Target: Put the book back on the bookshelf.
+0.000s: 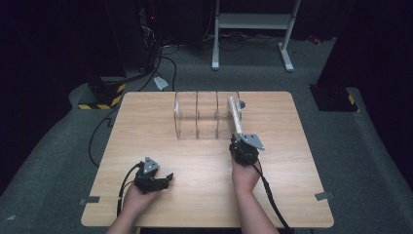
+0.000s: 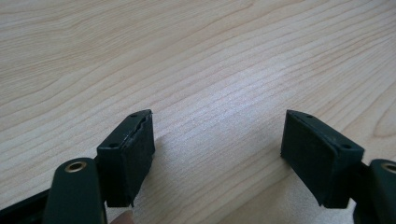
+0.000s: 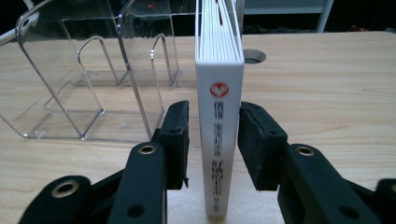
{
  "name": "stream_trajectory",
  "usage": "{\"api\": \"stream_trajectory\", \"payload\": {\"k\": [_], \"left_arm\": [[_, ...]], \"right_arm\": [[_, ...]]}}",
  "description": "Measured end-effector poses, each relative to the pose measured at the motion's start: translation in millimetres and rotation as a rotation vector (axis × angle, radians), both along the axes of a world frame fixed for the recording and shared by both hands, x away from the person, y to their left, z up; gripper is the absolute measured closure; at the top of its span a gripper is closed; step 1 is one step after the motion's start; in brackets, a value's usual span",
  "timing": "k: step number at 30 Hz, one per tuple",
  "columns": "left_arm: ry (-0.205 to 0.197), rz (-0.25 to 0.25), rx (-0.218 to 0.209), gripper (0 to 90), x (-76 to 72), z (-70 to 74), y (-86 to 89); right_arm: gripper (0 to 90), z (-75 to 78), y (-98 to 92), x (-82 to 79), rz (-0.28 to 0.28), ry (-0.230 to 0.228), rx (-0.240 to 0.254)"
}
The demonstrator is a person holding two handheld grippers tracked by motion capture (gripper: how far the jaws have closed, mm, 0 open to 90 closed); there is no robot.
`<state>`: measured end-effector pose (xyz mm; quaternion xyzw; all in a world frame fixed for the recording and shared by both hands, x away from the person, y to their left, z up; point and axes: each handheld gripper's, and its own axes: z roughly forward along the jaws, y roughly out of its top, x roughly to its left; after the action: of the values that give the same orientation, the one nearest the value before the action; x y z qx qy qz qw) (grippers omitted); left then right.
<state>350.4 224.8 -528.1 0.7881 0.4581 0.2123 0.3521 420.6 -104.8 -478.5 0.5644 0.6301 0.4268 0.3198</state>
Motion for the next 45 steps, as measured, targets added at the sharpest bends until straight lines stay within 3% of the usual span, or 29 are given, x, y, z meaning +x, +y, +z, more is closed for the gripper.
{"api": "stream_trajectory", "payload": {"k": [8, 17, 33, 35, 45], "left_arm": [[0.001, 0.0, -0.001, 25.9, 0.0, 0.0, -0.1], [0.0, 0.0, 0.0, 25.9, 0.0, 0.0, 0.0], [-0.001, -0.002, 0.001, 25.9, 0.1, 0.0, 0.2], [-0.001, -0.002, 0.002, 26.0, 0.1, 0.0, 0.2], [-0.002, -0.001, 0.002, 26.1, 0.0, 0.0, 0.3]], "right_arm": [[58.0, -6.3, -9.8, -15.0, 0.059, 0.011, 0.009], [70.1, -6.9, -18.0, -21.6, 0.121, -0.009, -0.005], [72.4, 1.9, -21.3, -19.6, 0.114, -0.036, 0.004], [74.5, 2.4, -22.2, -21.0, 0.098, -0.052, -0.015], [74.2, 1.6, -25.0, -16.0, 0.09, -0.039, -0.022]]}}
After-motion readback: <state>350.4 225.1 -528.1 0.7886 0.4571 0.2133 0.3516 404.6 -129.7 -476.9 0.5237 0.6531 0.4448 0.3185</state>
